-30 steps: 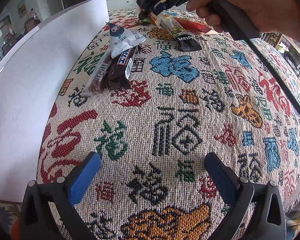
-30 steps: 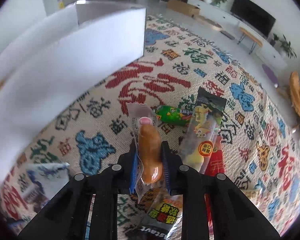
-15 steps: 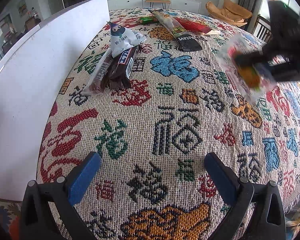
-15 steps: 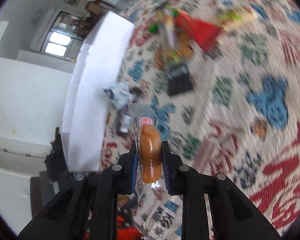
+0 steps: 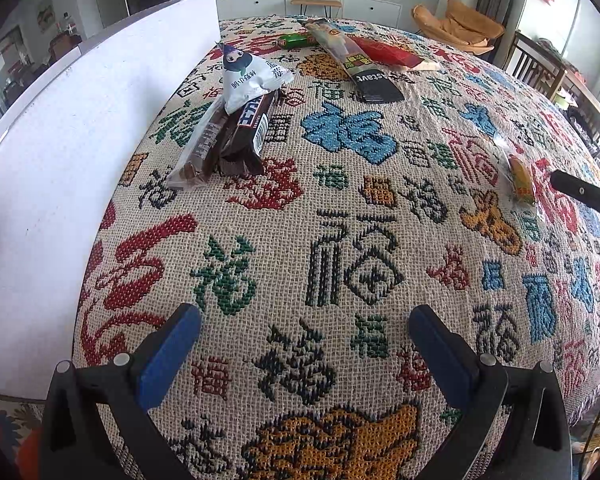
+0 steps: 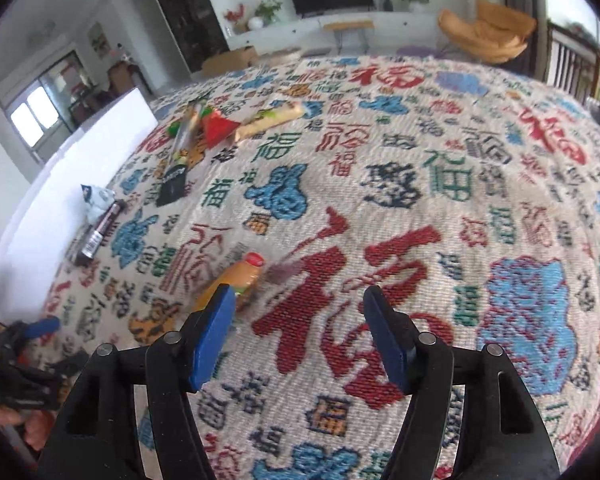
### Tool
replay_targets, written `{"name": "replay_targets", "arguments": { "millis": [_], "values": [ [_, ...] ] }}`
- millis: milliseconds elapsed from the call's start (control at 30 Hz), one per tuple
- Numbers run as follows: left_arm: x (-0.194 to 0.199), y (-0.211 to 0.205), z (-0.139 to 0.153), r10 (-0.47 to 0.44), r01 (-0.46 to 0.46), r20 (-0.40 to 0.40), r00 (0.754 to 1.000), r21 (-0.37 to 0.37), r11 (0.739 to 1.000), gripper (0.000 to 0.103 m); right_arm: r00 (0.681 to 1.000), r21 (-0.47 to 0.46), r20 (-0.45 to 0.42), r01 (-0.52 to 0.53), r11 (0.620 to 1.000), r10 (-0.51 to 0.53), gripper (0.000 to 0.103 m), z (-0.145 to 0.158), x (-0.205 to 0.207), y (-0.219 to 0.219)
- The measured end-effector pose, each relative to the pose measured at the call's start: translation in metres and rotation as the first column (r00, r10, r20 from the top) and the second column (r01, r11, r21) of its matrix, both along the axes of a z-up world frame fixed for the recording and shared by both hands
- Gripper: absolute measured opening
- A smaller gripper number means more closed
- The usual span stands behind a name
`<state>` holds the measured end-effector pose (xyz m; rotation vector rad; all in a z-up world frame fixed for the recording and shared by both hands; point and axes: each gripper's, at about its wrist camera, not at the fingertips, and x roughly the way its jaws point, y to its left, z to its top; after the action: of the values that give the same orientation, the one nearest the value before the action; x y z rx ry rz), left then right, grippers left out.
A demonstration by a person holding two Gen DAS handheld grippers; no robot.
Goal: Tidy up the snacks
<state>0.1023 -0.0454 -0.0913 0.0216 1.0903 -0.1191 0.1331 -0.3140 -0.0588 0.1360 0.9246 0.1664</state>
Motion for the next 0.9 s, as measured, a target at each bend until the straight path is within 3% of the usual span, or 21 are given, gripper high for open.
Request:
{"name": "replay_targets", "arguments": {
  "millis": [200, 267, 367, 467, 567, 900],
  "values": [
    [0.000, 0.001, 0.000, 0.001, -0.001, 0.001, 1.000, -0.005, 1.000, 0.103, 0.991, -0.048, 0.006, 0.135, 0.990, -0.135, 0.071, -0.019, -0.018, -0.038],
    [0.000, 0.001, 0.000, 0.001, -0.001, 0.001, 1.000, -0.004, 1.000, 0.103, 0.990, -0.090, 0.016, 0.143, 0.986, -0.142, 0.071, -0.023, -0.016, -0.033],
    [0.000, 0.000, 0.000, 0.001, -0.001, 0.000, 1.000, 0.000, 1.000, 0.103, 0.994, -0.161, 0.014, 0.113, 0.981, -0.112, 0.082, -0.028, -0.014, -0.019],
    [0.001, 0.000, -0.001, 0.001, -0.001, 0.000, 1.000, 0.003, 1.000, 0.103, 0.994, -0.234, 0.018, 0.105, 0.967, -0.103, 0.086, -0.029, -0.014, -0.009],
    [0.001, -0.001, -0.001, 0.001, -0.001, 0.000, 1.000, 0.003, 1.000, 0.103, 0.993, -0.191, 0.007, 0.114, 0.975, -0.115, 0.087, -0.031, -0.013, -0.017],
    [0.001, -0.001, -0.001, 0.001, -0.001, -0.001, 1.000, 0.003, 1.000, 0.103, 0.993, -0.202, 0.009, 0.115, 0.973, -0.116, 0.087, -0.030, -0.016, -0.016]
  ]
}}
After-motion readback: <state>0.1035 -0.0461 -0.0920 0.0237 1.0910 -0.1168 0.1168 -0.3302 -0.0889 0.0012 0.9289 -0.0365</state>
